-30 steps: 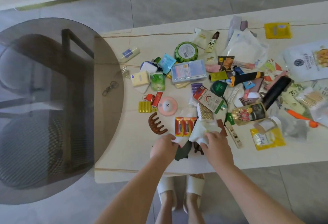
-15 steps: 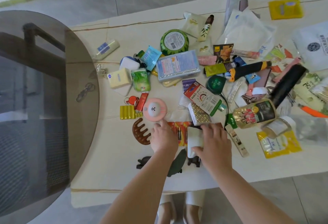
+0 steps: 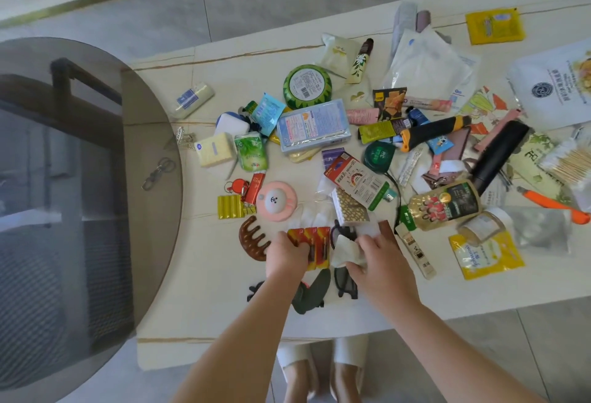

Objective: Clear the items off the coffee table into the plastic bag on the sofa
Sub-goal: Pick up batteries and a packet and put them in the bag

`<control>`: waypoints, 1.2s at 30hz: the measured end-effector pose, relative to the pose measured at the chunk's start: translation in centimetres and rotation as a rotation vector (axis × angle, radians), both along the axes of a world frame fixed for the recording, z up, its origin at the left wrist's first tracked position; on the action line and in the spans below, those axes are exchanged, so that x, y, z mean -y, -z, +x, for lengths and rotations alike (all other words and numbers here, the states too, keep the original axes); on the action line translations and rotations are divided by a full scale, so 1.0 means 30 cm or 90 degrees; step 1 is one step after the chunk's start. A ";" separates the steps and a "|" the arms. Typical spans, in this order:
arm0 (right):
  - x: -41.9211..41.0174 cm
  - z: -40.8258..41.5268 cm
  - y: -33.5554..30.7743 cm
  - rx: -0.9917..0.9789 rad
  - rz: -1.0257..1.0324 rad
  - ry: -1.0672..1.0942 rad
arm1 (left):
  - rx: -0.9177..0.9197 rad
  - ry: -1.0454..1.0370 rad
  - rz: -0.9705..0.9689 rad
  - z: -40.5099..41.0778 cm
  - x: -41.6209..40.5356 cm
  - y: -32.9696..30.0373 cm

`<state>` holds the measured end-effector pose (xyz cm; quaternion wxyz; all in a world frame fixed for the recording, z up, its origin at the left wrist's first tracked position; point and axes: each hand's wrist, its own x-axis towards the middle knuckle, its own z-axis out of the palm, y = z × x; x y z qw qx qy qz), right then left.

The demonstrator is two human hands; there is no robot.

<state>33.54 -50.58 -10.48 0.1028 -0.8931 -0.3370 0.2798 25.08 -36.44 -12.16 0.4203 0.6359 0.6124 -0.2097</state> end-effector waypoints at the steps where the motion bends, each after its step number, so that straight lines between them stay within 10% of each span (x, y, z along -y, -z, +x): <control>1: 0.002 -0.002 -0.013 -0.012 0.006 0.003 | 0.014 -0.012 0.003 -0.019 -0.005 -0.015; 15: -0.202 0.073 0.002 -0.263 0.191 0.545 | 0.090 -0.125 -0.012 -0.189 -0.080 -0.044; 36: -0.250 0.018 0.063 -0.079 0.068 0.356 | -0.007 -0.241 0.085 -0.149 -0.185 0.082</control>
